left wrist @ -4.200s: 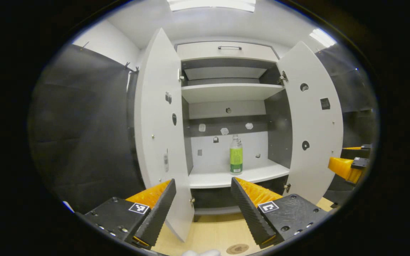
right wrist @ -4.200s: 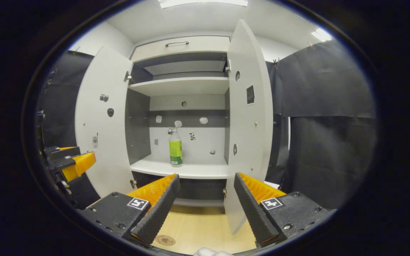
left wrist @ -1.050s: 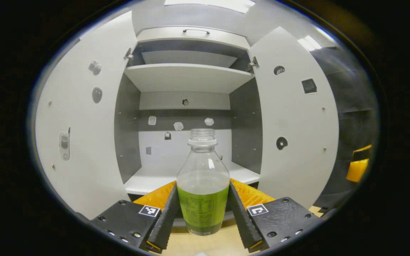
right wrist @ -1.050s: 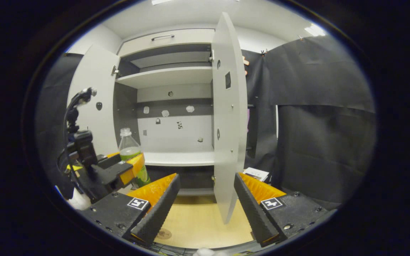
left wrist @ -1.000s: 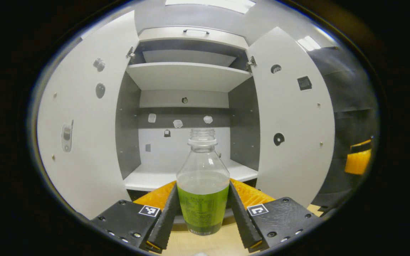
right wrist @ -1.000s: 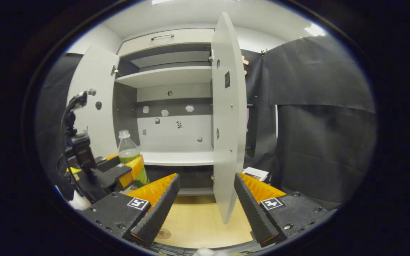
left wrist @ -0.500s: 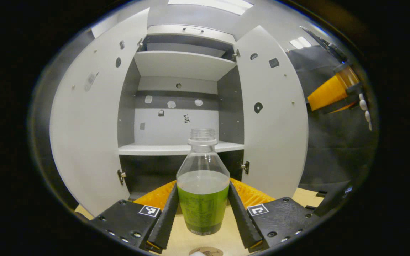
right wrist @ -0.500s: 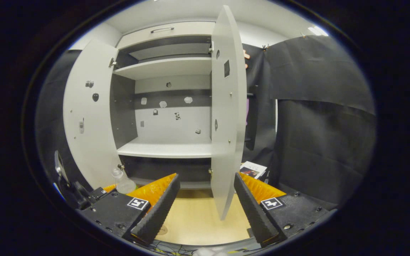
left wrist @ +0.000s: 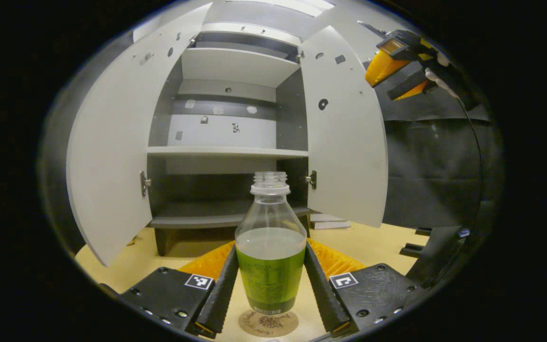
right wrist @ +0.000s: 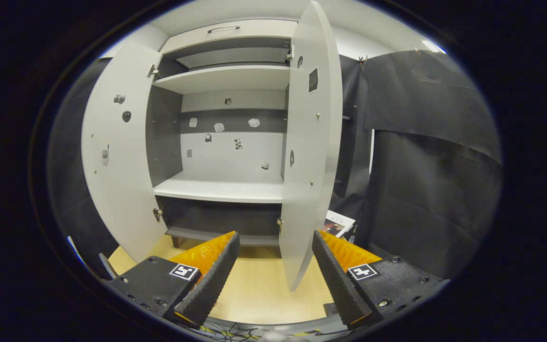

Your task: Grasp the bottle in the cabinet with the left hand and place it on the coaster, then close the right door with the right hand and the left door with the left hand.

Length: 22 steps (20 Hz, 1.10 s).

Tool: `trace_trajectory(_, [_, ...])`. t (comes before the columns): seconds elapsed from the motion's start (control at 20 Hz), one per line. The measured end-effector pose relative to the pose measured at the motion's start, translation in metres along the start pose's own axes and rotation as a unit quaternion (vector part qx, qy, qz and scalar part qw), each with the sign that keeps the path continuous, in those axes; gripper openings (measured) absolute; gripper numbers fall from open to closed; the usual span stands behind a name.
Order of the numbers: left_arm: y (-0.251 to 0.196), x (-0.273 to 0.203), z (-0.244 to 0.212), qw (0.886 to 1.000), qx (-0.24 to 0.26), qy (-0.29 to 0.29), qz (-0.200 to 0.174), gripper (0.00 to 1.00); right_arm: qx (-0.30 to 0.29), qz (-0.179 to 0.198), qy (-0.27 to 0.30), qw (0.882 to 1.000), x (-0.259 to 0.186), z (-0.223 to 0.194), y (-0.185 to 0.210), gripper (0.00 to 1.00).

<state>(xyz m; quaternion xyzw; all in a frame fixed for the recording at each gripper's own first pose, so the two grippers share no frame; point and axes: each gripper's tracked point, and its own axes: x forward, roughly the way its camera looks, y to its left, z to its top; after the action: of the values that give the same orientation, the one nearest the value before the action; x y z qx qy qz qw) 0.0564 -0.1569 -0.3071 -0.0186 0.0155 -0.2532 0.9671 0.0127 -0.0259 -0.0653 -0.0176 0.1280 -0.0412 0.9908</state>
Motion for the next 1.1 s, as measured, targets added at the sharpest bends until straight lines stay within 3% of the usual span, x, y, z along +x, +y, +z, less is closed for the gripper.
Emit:
trace_trajectory(0.05, [0.002,-0.001,-0.007,1.000,-0.004,0.007,0.003,0.74,-0.002,0.000,0.004,1.000,0.001,-0.001,0.001,1.00])
trace_trajectory(0.3, [0.004,-0.008,-0.026,1.000,-0.016,0.012,0.005,0.75,-0.016,0.000,0.011,1.000,0.000,-0.005,0.006,1.00])
trace_trajectory(0.4, [0.003,-0.012,-0.033,1.000,-0.015,0.015,0.005,0.80,-0.019,0.000,0.018,1.000,0.002,-0.006,0.006,1.00])
trace_trajectory(0.5, [0.003,-0.013,-0.037,1.000,-0.015,0.015,0.004,0.76,-0.021,0.002,0.019,1.000,0.002,-0.006,0.008,1.00])
trace_trajectory(0.75, [0.000,-0.014,-0.040,1.000,-0.016,0.004,-0.005,0.76,-0.039,0.011,0.021,0.999,-0.001,-0.007,0.019,1.00])
trace_trajectory(0.85, [-0.001,-0.017,-0.049,1.000,-0.013,0.024,-0.007,0.80,-0.038,0.021,0.021,0.999,-0.002,-0.005,0.025,1.00])
trace_trajectory(1.05, [0.000,-0.019,-0.040,1.000,0.020,0.018,-0.003,1.00,-0.051,0.028,0.021,0.998,-0.004,-0.008,0.029,1.00])
trace_trajectory(1.1, [-0.001,-0.020,-0.034,1.000,0.025,0.012,-0.004,0.97,-0.050,0.028,0.021,0.998,-0.005,-0.009,0.029,1.00])
